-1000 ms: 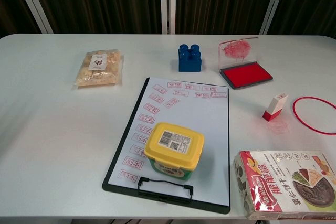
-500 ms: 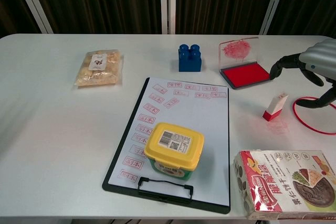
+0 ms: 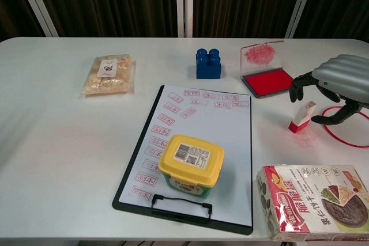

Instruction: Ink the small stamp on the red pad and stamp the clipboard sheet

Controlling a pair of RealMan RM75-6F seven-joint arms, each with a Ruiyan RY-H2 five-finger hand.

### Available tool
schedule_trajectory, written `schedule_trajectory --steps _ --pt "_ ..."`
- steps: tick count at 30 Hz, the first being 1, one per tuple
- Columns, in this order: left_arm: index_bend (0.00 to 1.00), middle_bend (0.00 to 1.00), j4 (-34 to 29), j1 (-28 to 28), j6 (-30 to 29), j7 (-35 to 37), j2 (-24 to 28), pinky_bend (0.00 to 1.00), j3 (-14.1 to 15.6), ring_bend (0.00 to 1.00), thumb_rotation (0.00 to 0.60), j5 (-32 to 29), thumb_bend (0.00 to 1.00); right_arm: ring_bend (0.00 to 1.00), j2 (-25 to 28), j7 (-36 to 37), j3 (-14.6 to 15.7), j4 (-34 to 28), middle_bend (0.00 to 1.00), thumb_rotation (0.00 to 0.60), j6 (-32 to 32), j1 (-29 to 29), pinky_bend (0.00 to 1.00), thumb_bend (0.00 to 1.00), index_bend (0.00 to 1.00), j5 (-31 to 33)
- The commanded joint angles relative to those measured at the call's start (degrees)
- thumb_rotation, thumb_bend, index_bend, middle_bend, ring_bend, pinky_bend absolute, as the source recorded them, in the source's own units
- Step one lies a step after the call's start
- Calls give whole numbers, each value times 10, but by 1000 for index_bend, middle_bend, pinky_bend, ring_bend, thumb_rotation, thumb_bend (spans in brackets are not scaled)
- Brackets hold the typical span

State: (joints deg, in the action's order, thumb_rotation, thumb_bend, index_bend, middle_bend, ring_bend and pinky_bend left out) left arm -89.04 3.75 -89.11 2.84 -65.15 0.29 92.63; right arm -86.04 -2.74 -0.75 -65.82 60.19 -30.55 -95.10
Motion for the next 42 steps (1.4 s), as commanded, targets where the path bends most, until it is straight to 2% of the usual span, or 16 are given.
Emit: schedule_trajectory --steps 1,4,17,31,37,42 --pt "65 83 1 0 1 0 0 159 0 52 600 0 0 706 -5 3 4 8 399 600 6 -1 959 213 424 -1" --pt "65 83 1 1 1 0 0 159 0 52 600 0 0 706 -9 5 7 14 407 600 10 -1 959 261 433 -1" --pt "65 83 3 0 -1 3 -1 159 -1 52 600 -3 0 706 -20 8 17 28 432 600 14 -6 959 269 468 4" --pt "66 83 8 -3 -4 9 0 159 -1 52 600 -6 0 726 -27 1 18 31 548 600 16 -10 971 379 613 13" --pt "65 83 9 -5 -6 11 1 159 -2 52 600 -7 0 760 -28 15 6 36 635 600 48 -9 998 412 718 13" --pt "65 83 11 -4 -6 13 2 159 -3 52 600 -8 0 788 -19 34 -29 31 694 600 53 -25 1000 423 792 34"
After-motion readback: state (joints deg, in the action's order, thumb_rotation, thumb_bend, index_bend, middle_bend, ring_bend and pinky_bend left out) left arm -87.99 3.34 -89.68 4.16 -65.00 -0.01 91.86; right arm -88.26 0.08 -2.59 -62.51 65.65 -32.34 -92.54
